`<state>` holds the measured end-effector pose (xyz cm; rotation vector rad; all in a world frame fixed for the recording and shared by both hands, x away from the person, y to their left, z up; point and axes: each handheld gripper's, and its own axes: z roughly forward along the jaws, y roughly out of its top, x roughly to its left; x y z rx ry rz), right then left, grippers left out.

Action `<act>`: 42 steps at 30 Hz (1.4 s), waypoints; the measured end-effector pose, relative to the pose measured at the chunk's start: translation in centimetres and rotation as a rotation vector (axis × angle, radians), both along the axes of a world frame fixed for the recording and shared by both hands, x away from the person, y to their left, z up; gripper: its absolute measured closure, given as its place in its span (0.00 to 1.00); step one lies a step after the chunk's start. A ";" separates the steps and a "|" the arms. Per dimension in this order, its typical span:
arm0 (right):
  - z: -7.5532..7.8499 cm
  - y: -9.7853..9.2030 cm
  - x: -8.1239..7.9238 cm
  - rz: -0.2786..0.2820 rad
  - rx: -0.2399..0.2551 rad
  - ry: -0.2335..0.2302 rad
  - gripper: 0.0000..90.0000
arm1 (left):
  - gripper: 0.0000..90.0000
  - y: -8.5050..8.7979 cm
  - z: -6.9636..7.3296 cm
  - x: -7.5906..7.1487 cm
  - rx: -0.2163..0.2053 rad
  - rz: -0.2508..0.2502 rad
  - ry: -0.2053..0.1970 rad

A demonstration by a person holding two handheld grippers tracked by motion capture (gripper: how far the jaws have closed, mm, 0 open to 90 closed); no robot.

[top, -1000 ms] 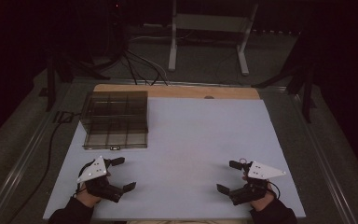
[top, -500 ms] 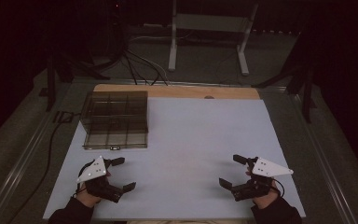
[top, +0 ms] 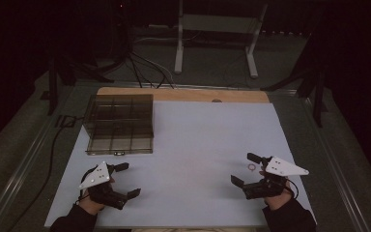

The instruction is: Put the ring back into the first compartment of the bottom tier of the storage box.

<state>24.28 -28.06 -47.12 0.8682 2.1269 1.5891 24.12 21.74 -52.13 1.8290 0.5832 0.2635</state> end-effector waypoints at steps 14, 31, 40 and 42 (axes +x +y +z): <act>0.3 -1.6 1.3 -0.078 -0.002 -0.004 0.00 | 0.01 -0.1 0.0 0.0 -0.008 -0.006 0.004; -0.9 -3.9 3.0 -0.209 -0.028 0.048 0.00 | 0.01 -0.1 0.0 0.0 -0.005 -0.009 0.006; -1.4 -4.4 3.3 -0.247 -0.051 0.078 0.00 | 0.01 -0.1 0.1 -0.1 -0.006 -0.012 0.005; -1.8 -4.7 3.6 -0.259 -0.061 0.101 0.00 | 0.01 -0.1 0.1 0.0 -0.011 -0.014 0.004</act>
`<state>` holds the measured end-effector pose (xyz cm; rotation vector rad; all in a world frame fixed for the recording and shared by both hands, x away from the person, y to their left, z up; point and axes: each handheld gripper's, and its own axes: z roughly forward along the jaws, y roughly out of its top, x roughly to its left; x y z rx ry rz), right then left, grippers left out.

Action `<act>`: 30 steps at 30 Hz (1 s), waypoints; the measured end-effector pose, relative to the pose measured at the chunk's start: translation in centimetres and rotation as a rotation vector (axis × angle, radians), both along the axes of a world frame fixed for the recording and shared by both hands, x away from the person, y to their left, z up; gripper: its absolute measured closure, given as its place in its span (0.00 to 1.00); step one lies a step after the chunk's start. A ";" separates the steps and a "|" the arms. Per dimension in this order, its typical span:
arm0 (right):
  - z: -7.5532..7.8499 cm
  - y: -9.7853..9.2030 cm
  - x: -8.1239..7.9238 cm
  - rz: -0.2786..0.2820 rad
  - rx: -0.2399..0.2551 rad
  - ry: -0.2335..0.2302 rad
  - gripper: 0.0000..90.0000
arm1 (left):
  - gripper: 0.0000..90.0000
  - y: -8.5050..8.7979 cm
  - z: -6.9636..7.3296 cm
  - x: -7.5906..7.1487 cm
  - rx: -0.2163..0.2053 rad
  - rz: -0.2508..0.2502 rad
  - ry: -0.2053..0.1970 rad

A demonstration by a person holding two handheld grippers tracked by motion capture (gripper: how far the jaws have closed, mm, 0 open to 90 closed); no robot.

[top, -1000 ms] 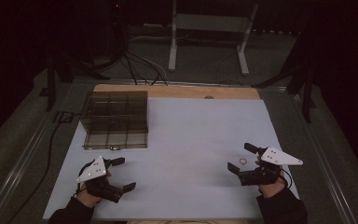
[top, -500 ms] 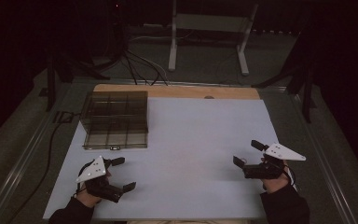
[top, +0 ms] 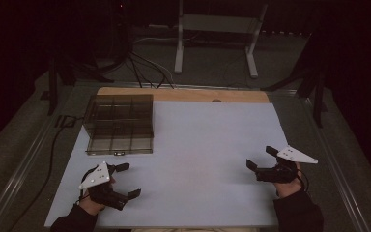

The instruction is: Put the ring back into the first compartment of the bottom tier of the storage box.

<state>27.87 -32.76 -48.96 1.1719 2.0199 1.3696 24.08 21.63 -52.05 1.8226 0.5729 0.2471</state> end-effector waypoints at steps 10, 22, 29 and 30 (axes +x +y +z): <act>-0.9 -0.4 0.4 -0.030 -0.043 0.082 0.00 | 0.01 -0.1 0.0 0.0 0.004 -0.003 0.003; -2.0 -0.5 0.8 -0.034 -0.088 0.191 0.03 | 0.01 0.0 0.0 0.0 -0.002 -0.005 0.001; -2.5 -0.3 1.0 -0.086 -0.140 0.235 0.17 | 0.01 0.0 0.0 0.0 0.000 -0.004 0.004; -2.5 -0.2 1.0 -0.088 -0.139 0.241 0.17 | 0.01 0.0 0.0 0.0 0.001 -0.004 0.005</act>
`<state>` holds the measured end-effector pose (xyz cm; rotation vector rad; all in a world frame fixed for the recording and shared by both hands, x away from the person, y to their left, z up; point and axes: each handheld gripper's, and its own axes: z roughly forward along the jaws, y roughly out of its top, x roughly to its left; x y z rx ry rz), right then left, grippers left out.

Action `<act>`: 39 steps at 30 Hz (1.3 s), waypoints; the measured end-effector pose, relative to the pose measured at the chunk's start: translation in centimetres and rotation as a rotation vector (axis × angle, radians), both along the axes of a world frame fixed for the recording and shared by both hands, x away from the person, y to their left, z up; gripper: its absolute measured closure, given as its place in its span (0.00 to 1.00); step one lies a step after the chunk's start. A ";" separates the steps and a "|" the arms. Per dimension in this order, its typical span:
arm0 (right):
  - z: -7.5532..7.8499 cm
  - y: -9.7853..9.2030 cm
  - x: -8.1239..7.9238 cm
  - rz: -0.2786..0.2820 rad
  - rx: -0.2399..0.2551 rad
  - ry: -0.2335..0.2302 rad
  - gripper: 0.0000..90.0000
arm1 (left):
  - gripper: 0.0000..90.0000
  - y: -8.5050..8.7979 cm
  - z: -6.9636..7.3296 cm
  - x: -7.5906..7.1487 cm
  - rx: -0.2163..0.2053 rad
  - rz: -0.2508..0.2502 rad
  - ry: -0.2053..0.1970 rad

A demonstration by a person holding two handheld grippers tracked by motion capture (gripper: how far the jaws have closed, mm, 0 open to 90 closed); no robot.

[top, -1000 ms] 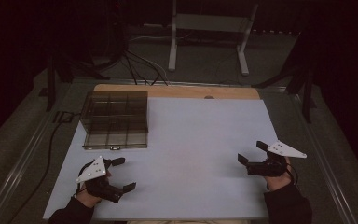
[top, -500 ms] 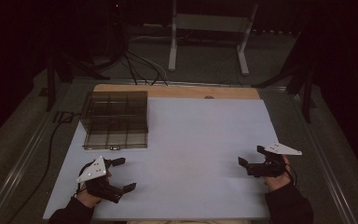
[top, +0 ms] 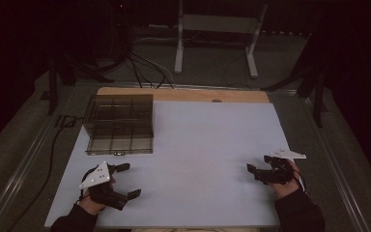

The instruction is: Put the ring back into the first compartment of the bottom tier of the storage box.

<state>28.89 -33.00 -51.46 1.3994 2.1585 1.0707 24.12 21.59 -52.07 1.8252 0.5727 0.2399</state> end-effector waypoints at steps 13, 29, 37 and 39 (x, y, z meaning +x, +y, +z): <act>-0.4 0.3 0.4 -0.053 -0.065 0.037 0.57 | 0.01 0.0 0.0 0.0 -0.011 -0.002 0.002; -1.2 0.8 1.3 -0.066 -0.109 0.077 0.82 | 0.01 0.1 0.0 0.0 -0.014 -0.001 0.003; -1.3 1.6 1.3 -0.031 -0.185 0.083 0.93 | 0.01 0.0 0.0 0.0 -0.008 -0.004 0.005; -1.3 1.7 1.4 -0.025 -0.188 0.089 0.94 | 0.01 0.0 0.0 0.0 -0.006 -0.005 0.005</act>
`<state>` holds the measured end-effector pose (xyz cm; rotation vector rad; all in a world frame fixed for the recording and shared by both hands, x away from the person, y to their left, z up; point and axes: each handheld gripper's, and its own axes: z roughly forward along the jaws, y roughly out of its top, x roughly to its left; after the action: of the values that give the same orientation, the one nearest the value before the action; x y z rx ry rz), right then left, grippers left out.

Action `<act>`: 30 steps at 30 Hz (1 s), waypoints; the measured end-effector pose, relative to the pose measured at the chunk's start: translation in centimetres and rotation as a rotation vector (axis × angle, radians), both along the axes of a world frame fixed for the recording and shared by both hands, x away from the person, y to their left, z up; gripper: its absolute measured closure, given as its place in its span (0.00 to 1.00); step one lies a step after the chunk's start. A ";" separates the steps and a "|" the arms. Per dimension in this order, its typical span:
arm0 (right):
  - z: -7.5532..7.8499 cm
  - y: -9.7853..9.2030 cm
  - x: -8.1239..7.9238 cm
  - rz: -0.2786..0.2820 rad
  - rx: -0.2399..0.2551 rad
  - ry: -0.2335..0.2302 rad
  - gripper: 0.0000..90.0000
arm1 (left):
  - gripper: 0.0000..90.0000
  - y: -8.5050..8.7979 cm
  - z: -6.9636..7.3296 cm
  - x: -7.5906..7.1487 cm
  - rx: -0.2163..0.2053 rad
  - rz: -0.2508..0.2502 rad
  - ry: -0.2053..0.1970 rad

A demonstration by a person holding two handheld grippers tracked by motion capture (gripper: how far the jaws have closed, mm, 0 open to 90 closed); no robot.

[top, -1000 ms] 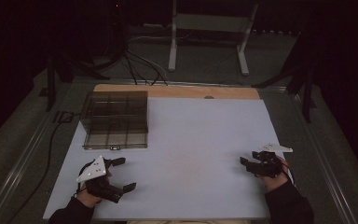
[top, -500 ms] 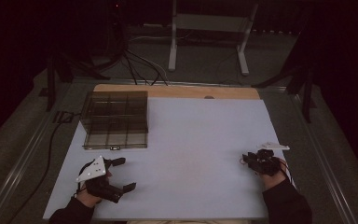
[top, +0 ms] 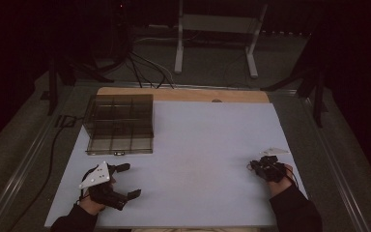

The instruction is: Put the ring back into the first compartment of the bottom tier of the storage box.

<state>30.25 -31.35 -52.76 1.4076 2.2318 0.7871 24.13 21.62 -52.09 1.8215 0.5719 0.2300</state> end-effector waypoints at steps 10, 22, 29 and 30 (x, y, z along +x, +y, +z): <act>0.2 0.3 0.3 -0.001 -0.023 0.023 0.97 | 0.01 0.0 -0.1 0.0 0.004 0.001 0.002; 1.2 -0.4 0.0 -0.042 0.046 -0.016 0.97 | 0.01 -0.1 -0.1 0.0 0.007 0.000 0.001; 1.5 -0.2 -0.2 -0.034 0.069 -0.015 0.97 | 0.01 -0.1 -0.1 0.0 0.004 0.004 0.003; 1.6 -0.2 -0.2 -0.035 0.075 -0.014 0.97 | 0.01 -0.1 -0.1 0.1 0.006 0.004 0.003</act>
<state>30.05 -31.58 -51.20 1.4668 2.1816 0.8751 24.18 21.53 -52.18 1.8269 0.5776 0.2314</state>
